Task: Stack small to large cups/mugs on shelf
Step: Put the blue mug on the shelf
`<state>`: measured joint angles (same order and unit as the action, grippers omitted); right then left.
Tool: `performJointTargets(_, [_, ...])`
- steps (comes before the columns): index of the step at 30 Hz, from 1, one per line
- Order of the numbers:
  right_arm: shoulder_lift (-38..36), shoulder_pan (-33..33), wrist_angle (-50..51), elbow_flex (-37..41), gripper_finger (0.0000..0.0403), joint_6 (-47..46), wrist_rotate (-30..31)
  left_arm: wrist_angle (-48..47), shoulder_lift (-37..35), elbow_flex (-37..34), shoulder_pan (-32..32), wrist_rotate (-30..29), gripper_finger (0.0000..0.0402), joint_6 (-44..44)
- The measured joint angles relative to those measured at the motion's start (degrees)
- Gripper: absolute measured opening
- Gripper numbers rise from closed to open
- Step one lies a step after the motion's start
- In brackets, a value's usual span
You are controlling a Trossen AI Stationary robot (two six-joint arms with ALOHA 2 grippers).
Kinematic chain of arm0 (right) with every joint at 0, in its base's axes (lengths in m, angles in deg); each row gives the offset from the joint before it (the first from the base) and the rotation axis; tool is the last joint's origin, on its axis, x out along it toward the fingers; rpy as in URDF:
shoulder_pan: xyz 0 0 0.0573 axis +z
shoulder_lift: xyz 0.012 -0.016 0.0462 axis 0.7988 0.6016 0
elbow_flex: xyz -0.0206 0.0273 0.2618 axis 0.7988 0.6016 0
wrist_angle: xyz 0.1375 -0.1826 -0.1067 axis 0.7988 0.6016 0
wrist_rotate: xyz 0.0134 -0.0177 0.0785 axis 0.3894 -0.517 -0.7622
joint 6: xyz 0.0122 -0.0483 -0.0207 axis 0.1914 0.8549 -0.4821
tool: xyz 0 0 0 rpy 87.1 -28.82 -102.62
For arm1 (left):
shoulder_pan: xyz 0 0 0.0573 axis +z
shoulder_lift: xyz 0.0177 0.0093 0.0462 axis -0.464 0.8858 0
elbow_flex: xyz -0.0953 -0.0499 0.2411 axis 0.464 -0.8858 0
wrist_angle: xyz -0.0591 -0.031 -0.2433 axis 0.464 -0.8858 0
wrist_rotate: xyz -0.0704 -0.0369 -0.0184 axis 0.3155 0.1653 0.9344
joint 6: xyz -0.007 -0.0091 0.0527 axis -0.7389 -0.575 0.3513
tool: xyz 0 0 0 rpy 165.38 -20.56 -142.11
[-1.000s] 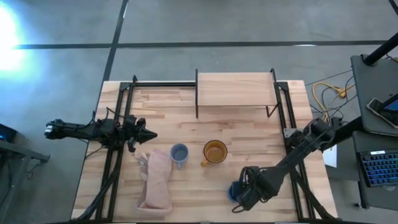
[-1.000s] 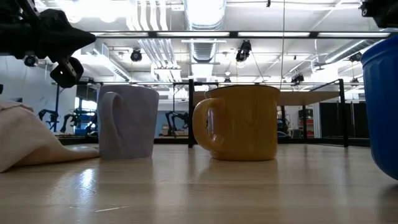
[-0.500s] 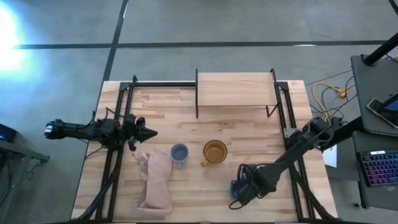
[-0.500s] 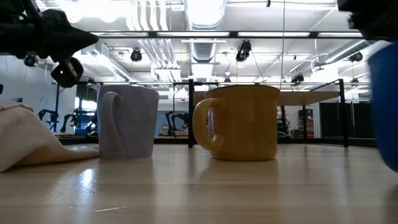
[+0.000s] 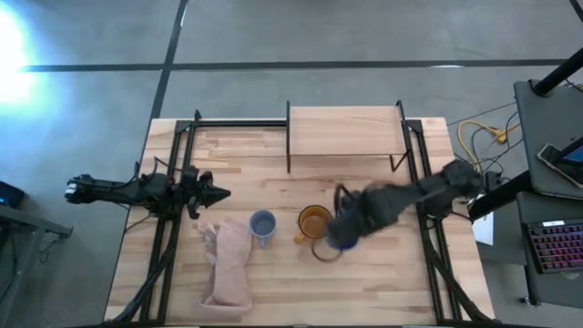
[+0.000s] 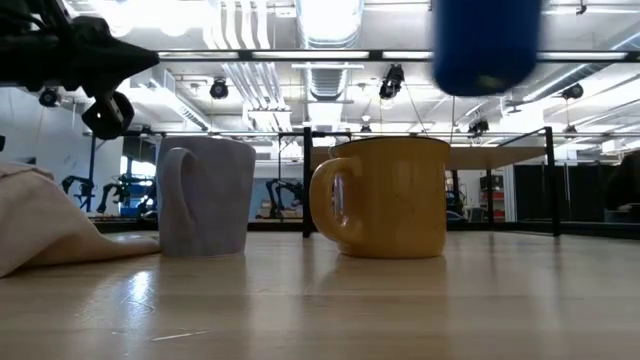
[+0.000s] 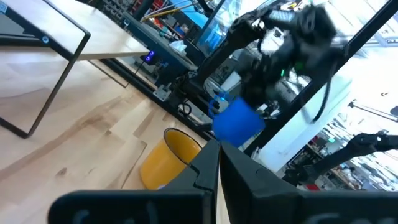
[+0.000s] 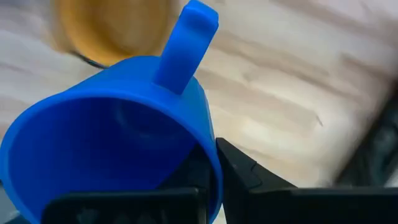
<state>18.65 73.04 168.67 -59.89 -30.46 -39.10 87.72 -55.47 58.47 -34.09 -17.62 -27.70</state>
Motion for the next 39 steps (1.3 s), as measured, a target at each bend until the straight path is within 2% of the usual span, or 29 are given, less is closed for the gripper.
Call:
performJointTargets(6, [0.8,-11.0,0.4,-5.7,0.0009,15.1,6.1,0.2,1.0,-0.1,0.0,-0.4,0.0000,0.0])
performJointTargets(11, [1.6,-20.7,0.5,-11.3,0.0009,25.5,15.9,0.1,1.4,-0.1,0.0,-1.2,0.0000,0.0])
performJointTargets(13, [1.9,-25.3,0.5,-13.3,0.0009,29.4,17.7,0.1,1.4,-0.1,0.0,-1.9,0.0000,0.0])
performJointTargets(17, [3.6,-34.1,-1.1,-17.7,0.0009,36.7,17.8,3.0,1.5,-0.1,0.0,-3.7,0.0000,0.0])
performJointTargets(23, [11.2,-43.6,-3.3,-28.8,0.0009,44.4,10.6,7.2,2.7,0.9,0.0,-4.3,0.0000,0.0])
performJointTargets(25, [14.0,-45.2,-6.0,-31.4,0.0009,45.6,6.5,7.2,3.4,1.7,0.0,-4.3,0.0000,-1.1])
performJointTargets(27, [13.6,-46.6,-12.0,-28.6,0.0009,46.4,-1.0,7.5,4.2,2.6,0.0,-4.6,0.0000,-3.2])
performJointTargets(29, [14.1,-46.9,-11.9,-27.7,0.0009,47.9,-3.2,7.5,5.1,3.3,0.0,-5.1,0.0000,-4.4])
performJointTargets(31, [14.1,-47.0,-8.3,-27.4,0.0009,52.1,-1.5,7.5,5.5,3.7,0.0,-5.2,0.0000,-4.5])
performJointTargets(36, [13.4,-44.9,-2.9,-28.1,0.0009,61.3,11.7,9.1,6.1,3.9,0.0,-6.0,0.0000,-4.5])
performJointTargets(39, [13.1,-44.7,-2.9,-29.1,0.0009,69.8,13.0,9.1,6.3,3.8,0.0,-7.6,0.0000,-4.5])
